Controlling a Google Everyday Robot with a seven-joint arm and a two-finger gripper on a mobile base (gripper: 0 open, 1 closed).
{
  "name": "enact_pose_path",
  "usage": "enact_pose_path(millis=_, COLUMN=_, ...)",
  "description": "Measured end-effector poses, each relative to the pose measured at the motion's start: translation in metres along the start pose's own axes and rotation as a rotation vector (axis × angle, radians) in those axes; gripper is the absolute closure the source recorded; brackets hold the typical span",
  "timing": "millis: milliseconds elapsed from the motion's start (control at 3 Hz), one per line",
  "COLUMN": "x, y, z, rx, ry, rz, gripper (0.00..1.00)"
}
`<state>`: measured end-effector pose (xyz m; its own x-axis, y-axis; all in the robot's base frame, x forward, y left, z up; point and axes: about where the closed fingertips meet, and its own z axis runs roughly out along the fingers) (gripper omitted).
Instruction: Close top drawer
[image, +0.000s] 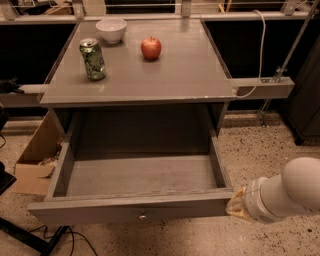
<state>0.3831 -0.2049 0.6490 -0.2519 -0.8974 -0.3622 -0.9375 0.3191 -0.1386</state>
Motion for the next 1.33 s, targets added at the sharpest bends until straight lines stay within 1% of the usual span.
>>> enact_pose_path(millis=333, x=0.0, y=0.0, z=0.0, rx=0.0, ry=0.0, rz=0.0, gripper=1.0)
enact_pose_path(millis=667, x=-0.004, y=0.014, z=0.009, rx=-0.001, ry=-0.007, rz=0.007, gripper=1.0)
enact_pose_path(millis=1000, x=-0.005, y=0.038, z=0.05, rx=-0.029, ry=-0.036, rz=0.036, gripper=1.0)
enact_pose_path(millis=1333, x=-0.006, y=0.033, z=0.097, rx=-0.008, ry=-0.102, rz=0.045, gripper=1.0)
